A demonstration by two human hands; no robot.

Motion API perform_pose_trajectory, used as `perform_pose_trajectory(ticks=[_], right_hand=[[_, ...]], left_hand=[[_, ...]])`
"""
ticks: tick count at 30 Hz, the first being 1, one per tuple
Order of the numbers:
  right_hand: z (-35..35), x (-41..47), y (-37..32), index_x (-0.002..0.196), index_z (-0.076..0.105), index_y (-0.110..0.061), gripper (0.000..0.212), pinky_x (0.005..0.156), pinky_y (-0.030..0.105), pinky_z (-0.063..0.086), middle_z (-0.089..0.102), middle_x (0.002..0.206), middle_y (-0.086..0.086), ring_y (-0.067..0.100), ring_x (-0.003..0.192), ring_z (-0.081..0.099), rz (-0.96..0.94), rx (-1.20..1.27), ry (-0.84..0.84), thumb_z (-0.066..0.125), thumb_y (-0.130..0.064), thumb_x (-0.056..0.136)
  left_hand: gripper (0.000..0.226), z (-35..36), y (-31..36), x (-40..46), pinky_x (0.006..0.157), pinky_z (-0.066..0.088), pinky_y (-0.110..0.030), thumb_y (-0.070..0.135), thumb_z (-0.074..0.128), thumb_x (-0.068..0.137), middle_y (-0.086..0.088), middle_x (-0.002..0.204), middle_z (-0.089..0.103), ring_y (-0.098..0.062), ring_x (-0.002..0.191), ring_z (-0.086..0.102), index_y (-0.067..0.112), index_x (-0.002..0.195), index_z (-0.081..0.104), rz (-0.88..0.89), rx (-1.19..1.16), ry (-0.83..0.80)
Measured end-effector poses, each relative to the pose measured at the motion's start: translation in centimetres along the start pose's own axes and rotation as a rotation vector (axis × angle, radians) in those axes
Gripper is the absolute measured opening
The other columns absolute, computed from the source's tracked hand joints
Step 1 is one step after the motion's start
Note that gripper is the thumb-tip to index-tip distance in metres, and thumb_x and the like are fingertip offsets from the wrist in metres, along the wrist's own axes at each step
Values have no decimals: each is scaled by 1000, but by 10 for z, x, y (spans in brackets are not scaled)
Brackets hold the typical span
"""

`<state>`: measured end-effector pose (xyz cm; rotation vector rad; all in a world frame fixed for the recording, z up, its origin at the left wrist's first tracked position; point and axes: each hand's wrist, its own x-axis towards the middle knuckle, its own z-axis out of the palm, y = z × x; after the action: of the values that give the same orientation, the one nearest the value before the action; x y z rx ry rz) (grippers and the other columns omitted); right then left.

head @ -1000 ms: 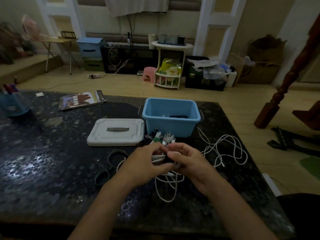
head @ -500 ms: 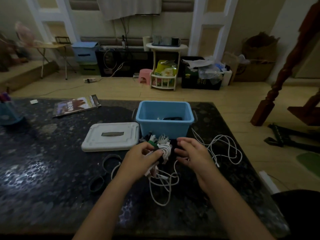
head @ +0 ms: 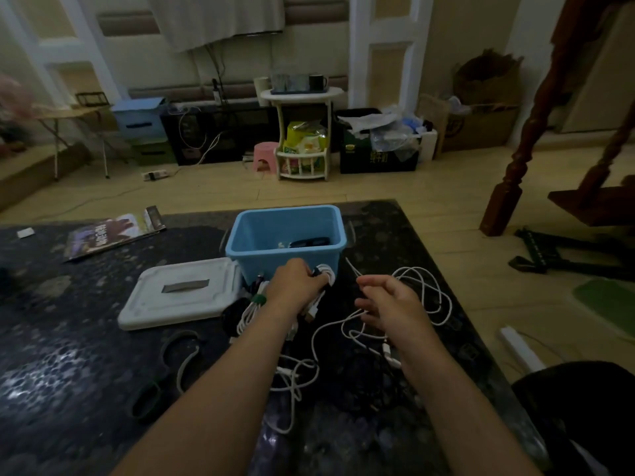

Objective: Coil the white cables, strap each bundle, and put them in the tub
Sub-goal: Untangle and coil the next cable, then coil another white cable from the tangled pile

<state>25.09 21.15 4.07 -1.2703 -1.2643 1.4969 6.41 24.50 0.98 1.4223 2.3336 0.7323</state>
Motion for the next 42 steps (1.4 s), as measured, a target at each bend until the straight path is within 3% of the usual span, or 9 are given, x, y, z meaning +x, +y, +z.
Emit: perform_pose_trajectory(ticks=[5, 12, 17, 20, 24, 30, 36, 38, 42], right_hand=[[-2, 2, 3, 99, 69, -26, 18, 89, 41, 57, 71, 98, 2, 23, 98, 69, -7, -89, -52, 54, -18, 99], [2, 0, 10, 91, 68, -32, 19, 80, 41, 58, 70, 85, -5, 21, 86, 70, -75, -315, -153, 55, -19, 97], [14, -8, 23, 103, 70, -31, 12, 83, 29, 53, 70, 99, -13, 6, 91, 64, -239, -745, -323, 60, -29, 95], [37, -16, 29, 104, 69, -26, 15, 84, 34, 52, 72, 103, -7, 14, 96, 65, -357, -885, -378, 61, -34, 94], [66, -27, 38, 107, 67, -24, 30, 83, 35, 50, 70, 109, 2, 25, 105, 62, -455, -1157, -416, 59, -49, 92], [78, -35, 41, 110, 72, -34, 24, 102, 41, 33, 68, 115, -3, 26, 123, 48, -388, -1467, -376, 57, -44, 94], [72, -43, 32, 104, 70, -41, 18, 92, 35, 29, 70, 108, -14, 17, 112, 48, -433, -1274, -354, 56, -39, 94], [69, -42, 27, 98, 70, -42, 12, 94, 34, 39, 70, 101, -17, 10, 104, 53, -442, -1110, -393, 59, -39, 95], [69, -47, 20, 94, 72, -32, 13, 82, 29, 55, 72, 90, -13, -1, 84, 65, -421, -681, -408, 63, -22, 96]], left_hand=[[34, 25, -8, 6, 63, 50, -36, 48, 66, 84, -7, 79, 65, -29, 79, 64, 15, 81, 57, -31, 153, 32], [31, 19, -8, 12, 79, 55, -40, 42, 62, 88, -8, 103, 66, -30, 96, 64, 14, 102, 58, 18, 347, -99], [21, -6, -13, -3, 80, 56, -42, 31, 62, 88, -4, 101, 64, -26, 95, 61, 15, 101, 60, 100, 270, -83], [20, -28, -28, -24, 84, 55, -38, 26, 64, 90, -3, 104, 67, -22, 97, 63, 16, 107, 66, 162, 129, -82], [15, -57, -59, -74, 72, 44, -19, 15, 64, 90, 8, 91, 67, -9, 86, 63, 20, 102, 72, 198, 18, -109], [15, -81, -114, -137, 82, 51, -23, 22, 66, 92, 8, 97, 72, -3, 89, 65, 27, 105, 72, 111, -43, -172], [25, -78, -144, -164, 84, 56, -35, 31, 64, 94, 6, 95, 69, -9, 85, 66, 35, 118, 66, 24, -278, -89], [28, -76, -140, -164, 83, 55, -32, 33, 63, 95, 7, 96, 69, -8, 85, 66, 35, 123, 64, 43, -327, -86], [11, -82, -123, -163, 68, 46, -23, 31, 61, 97, 12, 79, 68, -5, 71, 59, 34, 99, 71, 134, -382, -101]])
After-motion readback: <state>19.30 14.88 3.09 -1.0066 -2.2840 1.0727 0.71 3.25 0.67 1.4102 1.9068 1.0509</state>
